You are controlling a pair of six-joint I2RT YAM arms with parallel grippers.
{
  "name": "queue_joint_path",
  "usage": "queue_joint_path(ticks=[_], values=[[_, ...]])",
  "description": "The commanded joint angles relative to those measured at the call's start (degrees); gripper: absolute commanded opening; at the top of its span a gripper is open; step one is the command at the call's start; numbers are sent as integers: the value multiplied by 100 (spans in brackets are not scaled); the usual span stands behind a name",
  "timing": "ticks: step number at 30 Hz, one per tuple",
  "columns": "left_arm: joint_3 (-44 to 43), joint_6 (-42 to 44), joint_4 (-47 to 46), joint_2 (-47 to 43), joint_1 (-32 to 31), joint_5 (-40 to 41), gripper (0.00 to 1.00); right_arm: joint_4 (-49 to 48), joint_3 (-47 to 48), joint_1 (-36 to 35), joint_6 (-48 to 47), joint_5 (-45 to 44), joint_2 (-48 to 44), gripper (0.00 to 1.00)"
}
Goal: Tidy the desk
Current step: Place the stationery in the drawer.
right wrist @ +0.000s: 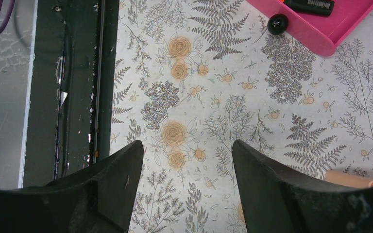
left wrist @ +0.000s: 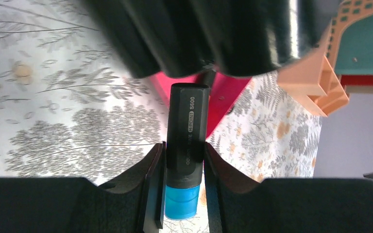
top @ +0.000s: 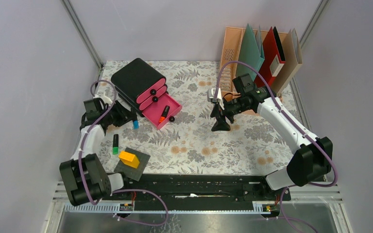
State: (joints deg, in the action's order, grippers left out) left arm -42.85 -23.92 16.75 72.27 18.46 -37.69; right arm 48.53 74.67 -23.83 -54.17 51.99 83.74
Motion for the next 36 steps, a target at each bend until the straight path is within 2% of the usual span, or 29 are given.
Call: queue_joint_path(ticks=[1,6,11,20,22,29,31,36], values=[[224,-349,-934,-524,-401,-214,1,0,-5,49,-32,75,-78,74],[197,-554,-1307,-352,-1023,205,1,-1,-6,56,-32,53,-69,74],[-21,-575,-1584,-162,-1783,987,1,0,-6,64,-30,31,-71,74],[-499,255,-1481,346,-2881,2804,3,3,-14,90,-41,14,-63,74],[-617,455,-1490,567,-3085,3008,8,0,-6,94,-41,5,-61,74],[-1118,932,-1387,1103,-3491,3572,48,5,33,101,40,159,-25,74],[-1337,1003,-1225,1162,-3536,3628,55,51,85,94,73,216,-12,74],[-1610,1154,-872,829,-3595,3675,71,1121,527,98,-686,90,92,75]])
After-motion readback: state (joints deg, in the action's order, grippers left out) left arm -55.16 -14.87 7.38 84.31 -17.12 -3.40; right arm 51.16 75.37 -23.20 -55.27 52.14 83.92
